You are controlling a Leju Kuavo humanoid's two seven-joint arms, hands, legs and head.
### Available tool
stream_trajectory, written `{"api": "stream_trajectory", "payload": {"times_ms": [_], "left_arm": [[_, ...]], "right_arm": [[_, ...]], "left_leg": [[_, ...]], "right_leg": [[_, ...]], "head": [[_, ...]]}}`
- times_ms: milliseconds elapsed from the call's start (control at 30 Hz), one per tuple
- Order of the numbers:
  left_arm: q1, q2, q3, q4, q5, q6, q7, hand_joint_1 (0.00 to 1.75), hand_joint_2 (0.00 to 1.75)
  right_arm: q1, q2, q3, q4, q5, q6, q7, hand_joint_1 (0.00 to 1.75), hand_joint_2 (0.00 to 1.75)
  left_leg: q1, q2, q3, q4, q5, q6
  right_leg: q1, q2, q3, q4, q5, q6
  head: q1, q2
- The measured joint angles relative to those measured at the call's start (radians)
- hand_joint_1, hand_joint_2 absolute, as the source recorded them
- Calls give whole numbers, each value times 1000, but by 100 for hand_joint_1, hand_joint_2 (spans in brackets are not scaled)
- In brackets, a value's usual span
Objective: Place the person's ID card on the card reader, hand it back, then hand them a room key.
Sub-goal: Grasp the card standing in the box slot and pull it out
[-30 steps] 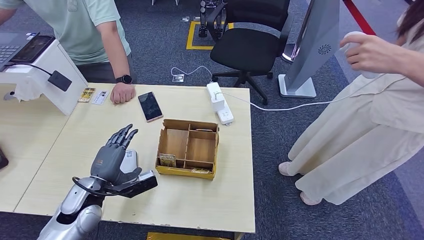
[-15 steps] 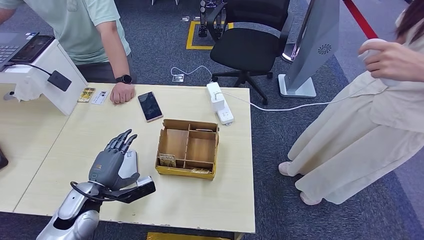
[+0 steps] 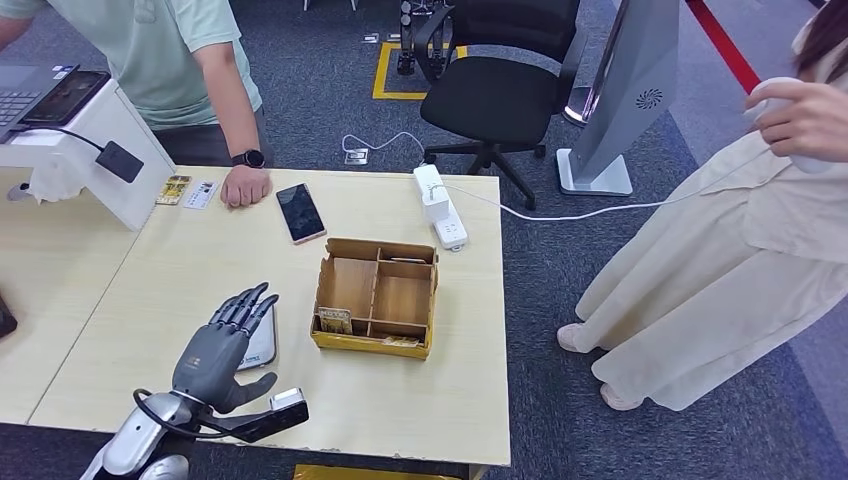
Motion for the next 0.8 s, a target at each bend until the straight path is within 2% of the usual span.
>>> {"api": "stream_trajectory", "payload": {"times_ms": [467,800], "left_arm": [[38,12,-5,-50,-35,1,0,0,175],[35,8,-53,-50,-58,-5,-4,0,175]], "right_arm": [[-1,0,0,0,-1,0,-11,0,0],[-6,0,0,0,5,1,-11,0,0]], "left_leg": [[0,0,0,0,0,0],[0,0,0,0,0,0]], "right_leg": [[0,0,0,0,0,0],[0,0,0,0,0,0]], "head": [[0,0],[0,0]]}}
